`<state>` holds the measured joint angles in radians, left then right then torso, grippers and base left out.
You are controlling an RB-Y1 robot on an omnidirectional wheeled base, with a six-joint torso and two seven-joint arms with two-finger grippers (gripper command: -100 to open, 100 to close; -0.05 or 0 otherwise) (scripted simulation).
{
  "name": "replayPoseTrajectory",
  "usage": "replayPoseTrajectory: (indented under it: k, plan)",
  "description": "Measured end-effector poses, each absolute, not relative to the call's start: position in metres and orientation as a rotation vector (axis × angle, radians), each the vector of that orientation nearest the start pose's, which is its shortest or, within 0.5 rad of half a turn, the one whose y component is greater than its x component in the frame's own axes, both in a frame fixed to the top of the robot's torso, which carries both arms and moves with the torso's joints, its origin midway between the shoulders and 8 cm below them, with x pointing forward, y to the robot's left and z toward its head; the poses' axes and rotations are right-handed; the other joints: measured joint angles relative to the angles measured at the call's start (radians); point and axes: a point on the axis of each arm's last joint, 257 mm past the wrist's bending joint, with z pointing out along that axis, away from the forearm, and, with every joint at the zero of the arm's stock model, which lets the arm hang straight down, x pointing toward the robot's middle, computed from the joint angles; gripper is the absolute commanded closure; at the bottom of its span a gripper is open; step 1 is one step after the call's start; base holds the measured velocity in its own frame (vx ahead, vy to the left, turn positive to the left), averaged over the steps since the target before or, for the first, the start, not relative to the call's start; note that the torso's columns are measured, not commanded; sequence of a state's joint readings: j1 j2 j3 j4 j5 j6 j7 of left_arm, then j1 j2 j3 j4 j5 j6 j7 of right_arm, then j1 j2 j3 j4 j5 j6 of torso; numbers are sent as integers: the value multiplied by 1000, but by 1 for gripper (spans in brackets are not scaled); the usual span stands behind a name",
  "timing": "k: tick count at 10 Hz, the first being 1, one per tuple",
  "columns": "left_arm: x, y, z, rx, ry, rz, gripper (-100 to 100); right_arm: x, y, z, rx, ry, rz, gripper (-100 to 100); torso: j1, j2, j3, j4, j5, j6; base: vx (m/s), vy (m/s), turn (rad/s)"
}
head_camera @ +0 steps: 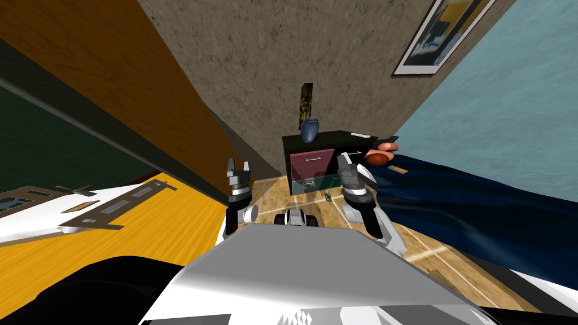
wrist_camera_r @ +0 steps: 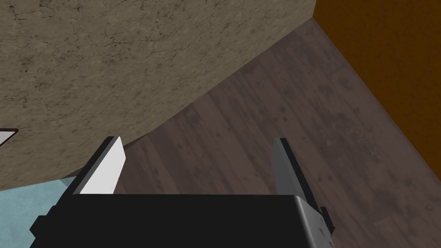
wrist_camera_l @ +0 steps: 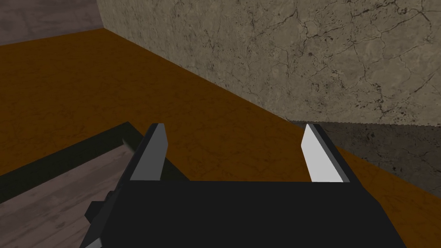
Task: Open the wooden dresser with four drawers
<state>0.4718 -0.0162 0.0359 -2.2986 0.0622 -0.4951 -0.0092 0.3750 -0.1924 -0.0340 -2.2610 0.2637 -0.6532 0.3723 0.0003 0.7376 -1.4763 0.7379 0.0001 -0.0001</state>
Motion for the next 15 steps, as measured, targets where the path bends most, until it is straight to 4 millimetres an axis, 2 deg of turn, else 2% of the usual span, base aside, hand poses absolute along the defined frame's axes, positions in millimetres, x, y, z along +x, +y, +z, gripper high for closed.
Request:
replayPoseTrajectory:
  k: [15]
  plan:
    - [339, 296, 41, -667, 531, -1316, 0, 362, -197, 41, -326, 750, 317, -100, 0, 1, 0, 0, 0, 0, 32, 22, 25]
